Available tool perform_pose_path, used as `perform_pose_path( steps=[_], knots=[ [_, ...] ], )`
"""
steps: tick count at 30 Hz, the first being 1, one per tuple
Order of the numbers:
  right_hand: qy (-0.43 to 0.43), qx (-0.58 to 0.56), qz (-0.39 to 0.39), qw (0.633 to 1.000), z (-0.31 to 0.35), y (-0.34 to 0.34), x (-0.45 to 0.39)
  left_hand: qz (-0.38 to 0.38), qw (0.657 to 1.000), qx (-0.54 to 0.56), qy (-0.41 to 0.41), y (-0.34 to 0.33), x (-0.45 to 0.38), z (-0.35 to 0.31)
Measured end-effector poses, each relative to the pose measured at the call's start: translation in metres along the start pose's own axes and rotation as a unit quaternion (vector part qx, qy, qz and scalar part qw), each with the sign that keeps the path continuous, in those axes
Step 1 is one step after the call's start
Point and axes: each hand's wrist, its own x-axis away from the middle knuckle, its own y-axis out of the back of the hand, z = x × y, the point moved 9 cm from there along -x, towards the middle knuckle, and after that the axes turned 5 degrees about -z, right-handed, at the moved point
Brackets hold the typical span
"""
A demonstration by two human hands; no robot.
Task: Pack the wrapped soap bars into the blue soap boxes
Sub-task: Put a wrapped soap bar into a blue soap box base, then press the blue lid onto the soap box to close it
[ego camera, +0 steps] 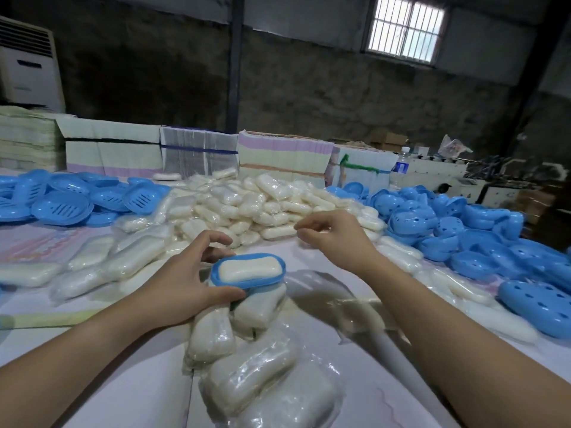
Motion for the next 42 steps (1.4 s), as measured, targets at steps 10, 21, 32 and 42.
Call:
perform_pose_path(
  steps=[10, 21, 32, 42],
  knots=[
    [-0.231, 0.351, -0.107, 0.901, -0.17, 0.136, -0.023, -0.005, 0.999, 0.0, -0.048, -0.001, -0.009, 0.011],
    [-0.186, 0.459, -0.085, 0.864, -0.2, 0.129, -0.038, 0.002, 0.997, -0.013, -0.07, -0.003, -0.016, 0.03],
    [-0.205, 0.447, -0.074, 0.868, -0.216, 0.124, -0.038, 0.006, 0.998, -0.03, -0.062, 0.0, -0.015, 0.032],
    [-0.138, 0.299, -0.153, 0.932, -0.169, 0.118, -0.045, -0.004, 0.997, -0.026, -0.07, -0.001, -0.011, 0.015]
  ],
)
